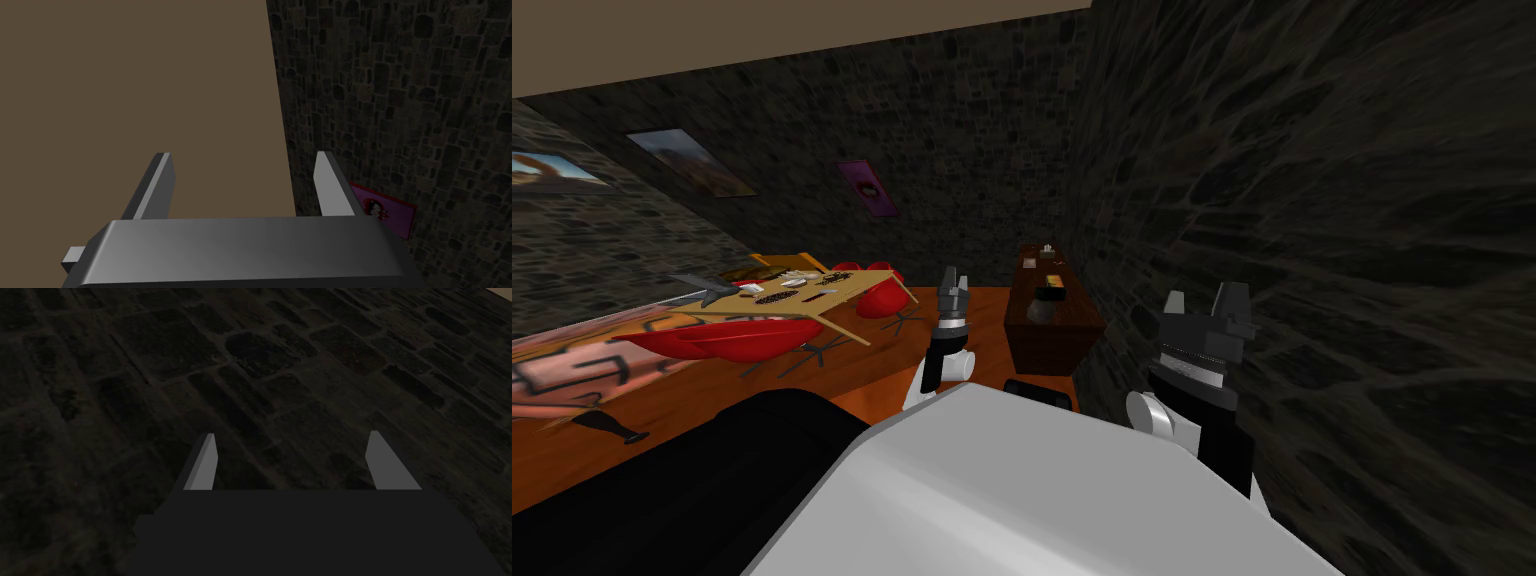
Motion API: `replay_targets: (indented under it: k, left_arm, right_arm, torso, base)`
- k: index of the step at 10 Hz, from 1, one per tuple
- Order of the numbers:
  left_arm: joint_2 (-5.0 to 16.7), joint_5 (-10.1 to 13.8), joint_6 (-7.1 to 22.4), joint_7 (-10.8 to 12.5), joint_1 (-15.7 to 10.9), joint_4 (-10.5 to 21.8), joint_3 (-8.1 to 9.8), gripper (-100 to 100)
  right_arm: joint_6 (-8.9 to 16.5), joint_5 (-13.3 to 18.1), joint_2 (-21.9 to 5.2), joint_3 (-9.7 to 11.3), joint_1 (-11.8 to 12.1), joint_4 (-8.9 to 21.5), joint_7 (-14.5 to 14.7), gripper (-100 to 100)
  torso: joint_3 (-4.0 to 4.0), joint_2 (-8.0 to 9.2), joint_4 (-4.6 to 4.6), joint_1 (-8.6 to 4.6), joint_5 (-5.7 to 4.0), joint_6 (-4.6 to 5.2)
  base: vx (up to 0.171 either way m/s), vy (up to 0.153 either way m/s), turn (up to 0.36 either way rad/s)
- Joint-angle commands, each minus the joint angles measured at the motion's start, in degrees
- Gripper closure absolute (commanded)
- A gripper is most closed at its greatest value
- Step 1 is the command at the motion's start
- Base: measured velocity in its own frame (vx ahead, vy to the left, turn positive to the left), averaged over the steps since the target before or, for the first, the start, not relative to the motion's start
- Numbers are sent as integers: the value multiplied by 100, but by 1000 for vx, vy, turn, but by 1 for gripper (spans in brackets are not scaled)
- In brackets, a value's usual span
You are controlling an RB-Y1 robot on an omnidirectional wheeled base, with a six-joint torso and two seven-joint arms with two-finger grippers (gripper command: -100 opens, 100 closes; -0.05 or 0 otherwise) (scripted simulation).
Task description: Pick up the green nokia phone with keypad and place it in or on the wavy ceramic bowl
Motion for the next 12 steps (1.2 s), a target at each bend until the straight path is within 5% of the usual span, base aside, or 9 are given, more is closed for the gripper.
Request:
replay_targets:
  k: [1, 6, 12]
  left_arm:
    - [0, 0, 0, 0, 0, 0, 0, 0]
    - [-1, 0, 0, 0, -1, 0, -1, 0]
    - [-1, 0, 0, 0, -2, 0, -2, 0]
  right_arm:
    - [-66, 40, -286, 26, 54, -15, -11, -100]
    - [-417, 272, -1049, 129, 400, -20, -70, -100]
    - [-1138, 879, -1888, 51, 1518, 456, -182, -100]
  torso:
    - [0, 0, 0, 0, 0, 0]
    - [20, 35, 8, 23, 5, 0]
    - [39, 66, 15, 51, 12, -1]
  base:
    - [-34, 17, 3]
    - [-90, 56, 17]
    - [-158, 143, 128]
